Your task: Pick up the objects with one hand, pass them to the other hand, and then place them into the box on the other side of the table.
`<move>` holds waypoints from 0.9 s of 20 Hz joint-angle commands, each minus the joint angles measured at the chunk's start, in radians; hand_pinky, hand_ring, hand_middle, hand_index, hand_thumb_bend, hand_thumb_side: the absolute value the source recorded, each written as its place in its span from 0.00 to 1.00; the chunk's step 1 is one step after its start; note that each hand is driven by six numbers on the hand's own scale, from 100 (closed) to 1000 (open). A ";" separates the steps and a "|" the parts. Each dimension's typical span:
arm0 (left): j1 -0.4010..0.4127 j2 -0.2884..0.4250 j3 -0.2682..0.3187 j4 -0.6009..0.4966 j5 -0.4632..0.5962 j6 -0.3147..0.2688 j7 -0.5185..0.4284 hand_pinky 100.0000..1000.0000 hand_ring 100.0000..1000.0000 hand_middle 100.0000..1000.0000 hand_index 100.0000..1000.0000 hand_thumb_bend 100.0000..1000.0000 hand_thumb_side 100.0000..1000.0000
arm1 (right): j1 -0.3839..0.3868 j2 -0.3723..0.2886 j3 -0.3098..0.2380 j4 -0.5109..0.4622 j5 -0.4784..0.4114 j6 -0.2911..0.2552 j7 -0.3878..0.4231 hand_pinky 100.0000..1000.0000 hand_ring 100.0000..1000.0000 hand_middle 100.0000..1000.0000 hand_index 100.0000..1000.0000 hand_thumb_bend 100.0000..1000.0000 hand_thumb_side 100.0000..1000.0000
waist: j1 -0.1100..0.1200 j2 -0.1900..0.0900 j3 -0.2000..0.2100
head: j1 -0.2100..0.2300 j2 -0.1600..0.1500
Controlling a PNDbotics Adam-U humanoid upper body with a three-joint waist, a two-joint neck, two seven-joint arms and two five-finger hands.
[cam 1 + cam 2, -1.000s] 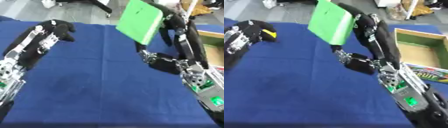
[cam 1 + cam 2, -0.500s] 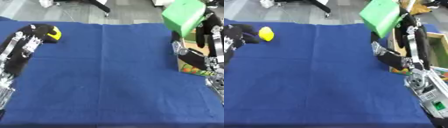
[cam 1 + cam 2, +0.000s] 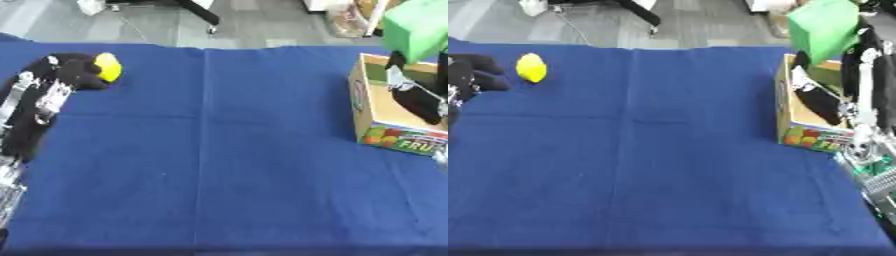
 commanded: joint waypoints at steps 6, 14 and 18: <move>0.005 -0.018 0.015 -0.014 -0.036 -0.026 -0.025 0.74 0.56 0.59 0.74 0.26 0.65 | -0.120 -0.040 -0.009 0.330 -0.058 0.013 0.051 0.00 0.00 0.00 0.69 0.00 0.23 | 0.002 0.001 0.013 | -0.009 -0.002; 0.013 -0.032 0.013 -0.014 -0.041 -0.040 -0.050 0.74 0.56 0.59 0.75 0.26 0.65 | -0.232 -0.014 -0.023 0.641 0.043 0.009 0.206 0.00 0.00 0.00 0.81 0.00 0.40 | 0.010 0.001 0.023 | -0.010 -0.002; 0.014 -0.034 0.015 -0.014 -0.042 -0.046 -0.057 0.74 0.56 0.59 0.75 0.25 0.65 | -0.255 -0.013 -0.042 0.741 0.093 0.011 0.276 0.07 0.06 0.04 0.90 0.00 0.62 | 0.011 0.002 0.027 | -0.010 -0.002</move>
